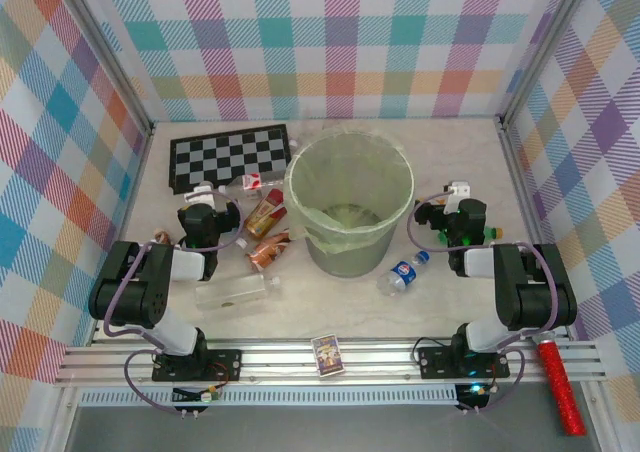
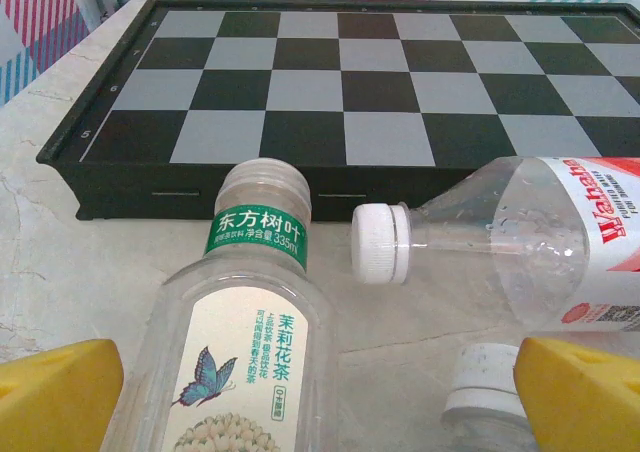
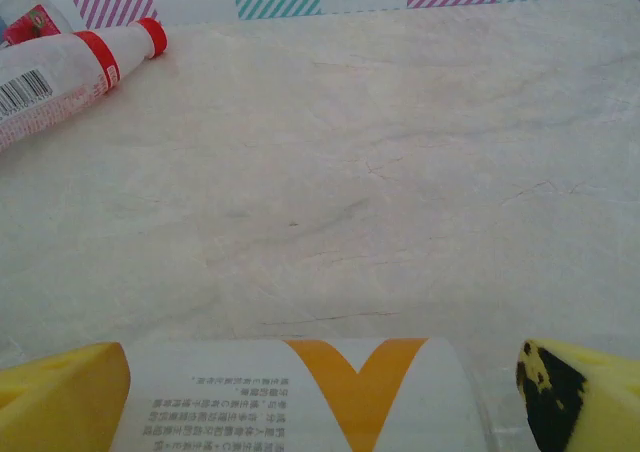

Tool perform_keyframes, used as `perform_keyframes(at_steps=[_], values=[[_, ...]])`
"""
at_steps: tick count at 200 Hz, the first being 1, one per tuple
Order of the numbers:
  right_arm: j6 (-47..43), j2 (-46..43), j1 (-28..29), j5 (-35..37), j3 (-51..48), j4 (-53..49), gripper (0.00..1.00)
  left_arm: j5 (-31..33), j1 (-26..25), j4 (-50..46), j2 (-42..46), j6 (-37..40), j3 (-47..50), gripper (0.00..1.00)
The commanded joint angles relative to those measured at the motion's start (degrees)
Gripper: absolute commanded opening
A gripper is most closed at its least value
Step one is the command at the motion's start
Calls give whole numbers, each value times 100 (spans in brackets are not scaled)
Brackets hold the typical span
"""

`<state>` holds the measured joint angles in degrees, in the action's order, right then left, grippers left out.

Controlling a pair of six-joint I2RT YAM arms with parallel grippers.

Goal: Put the plastic bottles in the bin

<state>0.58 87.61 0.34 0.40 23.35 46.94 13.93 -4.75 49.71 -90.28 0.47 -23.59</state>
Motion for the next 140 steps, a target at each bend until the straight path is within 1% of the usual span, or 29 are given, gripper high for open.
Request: perform_keyframes(at_steps=[1, 140], values=[[31, 28, 13, -58, 40, -5, 99, -106, -26, 40, -9, -20, 56, 100], [30, 28, 11, -52, 46, -3, 99, -121, -21, -14, -8, -23, 30, 100]])
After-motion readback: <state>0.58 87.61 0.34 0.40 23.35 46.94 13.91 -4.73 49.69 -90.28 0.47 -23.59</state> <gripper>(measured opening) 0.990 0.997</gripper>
